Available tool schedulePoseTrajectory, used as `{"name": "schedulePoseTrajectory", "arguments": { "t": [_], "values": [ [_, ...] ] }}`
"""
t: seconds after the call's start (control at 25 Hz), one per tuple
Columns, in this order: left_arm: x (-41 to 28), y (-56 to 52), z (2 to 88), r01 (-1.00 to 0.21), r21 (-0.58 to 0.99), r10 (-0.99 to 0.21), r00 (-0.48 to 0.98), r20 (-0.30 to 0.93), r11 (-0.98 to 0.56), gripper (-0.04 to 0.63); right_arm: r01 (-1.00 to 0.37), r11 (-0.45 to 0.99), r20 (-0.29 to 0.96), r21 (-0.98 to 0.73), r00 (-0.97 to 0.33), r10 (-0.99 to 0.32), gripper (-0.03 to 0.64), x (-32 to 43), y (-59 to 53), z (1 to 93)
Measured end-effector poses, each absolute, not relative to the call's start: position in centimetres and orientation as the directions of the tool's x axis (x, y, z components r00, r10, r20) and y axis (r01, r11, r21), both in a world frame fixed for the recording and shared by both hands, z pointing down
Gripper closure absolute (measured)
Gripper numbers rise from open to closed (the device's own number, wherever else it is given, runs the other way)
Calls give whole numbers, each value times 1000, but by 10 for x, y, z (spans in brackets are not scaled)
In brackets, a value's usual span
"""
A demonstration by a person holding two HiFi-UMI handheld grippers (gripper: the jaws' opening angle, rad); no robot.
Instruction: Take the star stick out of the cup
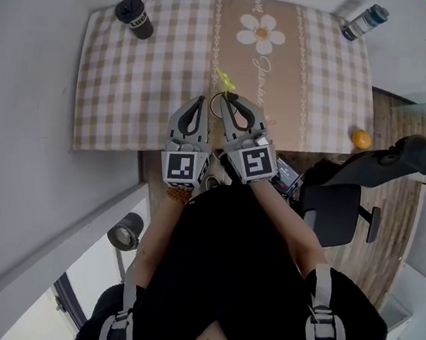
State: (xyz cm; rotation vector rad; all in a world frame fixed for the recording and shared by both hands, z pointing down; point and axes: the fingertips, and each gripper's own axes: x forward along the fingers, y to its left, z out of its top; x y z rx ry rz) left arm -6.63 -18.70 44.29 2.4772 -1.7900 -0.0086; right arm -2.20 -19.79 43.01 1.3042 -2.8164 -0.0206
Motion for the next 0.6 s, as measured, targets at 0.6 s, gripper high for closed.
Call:
{"name": "schedulePoseTrajectory", "arguments": {
  "t": [0.6],
  "values": [
    [-65, -191, 448, -948, 89, -948, 312, 61, -307, 594, -753, 659, 59, 3, -657, -751, 601, -22, -203, 435]
  ]
}}
